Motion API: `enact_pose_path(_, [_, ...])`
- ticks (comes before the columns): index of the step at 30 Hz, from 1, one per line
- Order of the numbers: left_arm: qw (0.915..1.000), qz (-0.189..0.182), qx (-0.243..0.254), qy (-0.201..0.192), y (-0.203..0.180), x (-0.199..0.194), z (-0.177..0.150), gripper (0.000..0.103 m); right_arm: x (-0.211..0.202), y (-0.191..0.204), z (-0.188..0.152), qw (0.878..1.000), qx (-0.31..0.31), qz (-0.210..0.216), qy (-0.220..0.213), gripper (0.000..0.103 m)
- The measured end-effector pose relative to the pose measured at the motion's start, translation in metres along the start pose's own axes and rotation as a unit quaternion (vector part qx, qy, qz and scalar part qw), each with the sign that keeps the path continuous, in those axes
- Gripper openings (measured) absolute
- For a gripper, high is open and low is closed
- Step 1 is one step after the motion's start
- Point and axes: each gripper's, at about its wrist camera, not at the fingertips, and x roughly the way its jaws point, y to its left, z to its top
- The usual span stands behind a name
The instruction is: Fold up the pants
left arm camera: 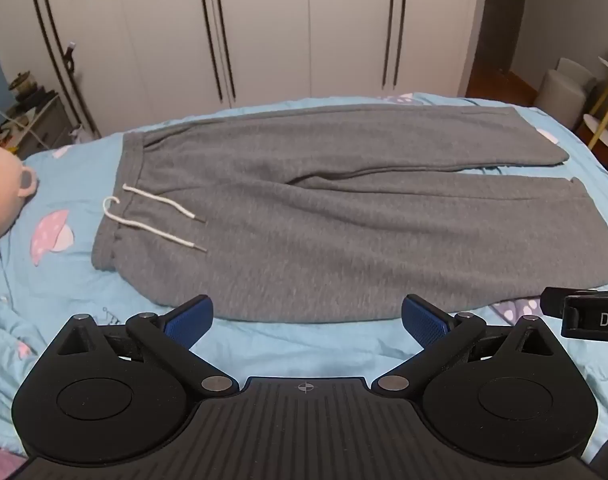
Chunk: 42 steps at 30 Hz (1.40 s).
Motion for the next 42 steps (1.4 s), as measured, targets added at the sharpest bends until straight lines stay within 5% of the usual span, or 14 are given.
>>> enact_pose_path(42, [1.0,-0.002,0.001,0.006,0.0,0.011,0.0,0.103,0.01,-0.001,0.001,1.0,0.007,0.001,0.003,0.102])
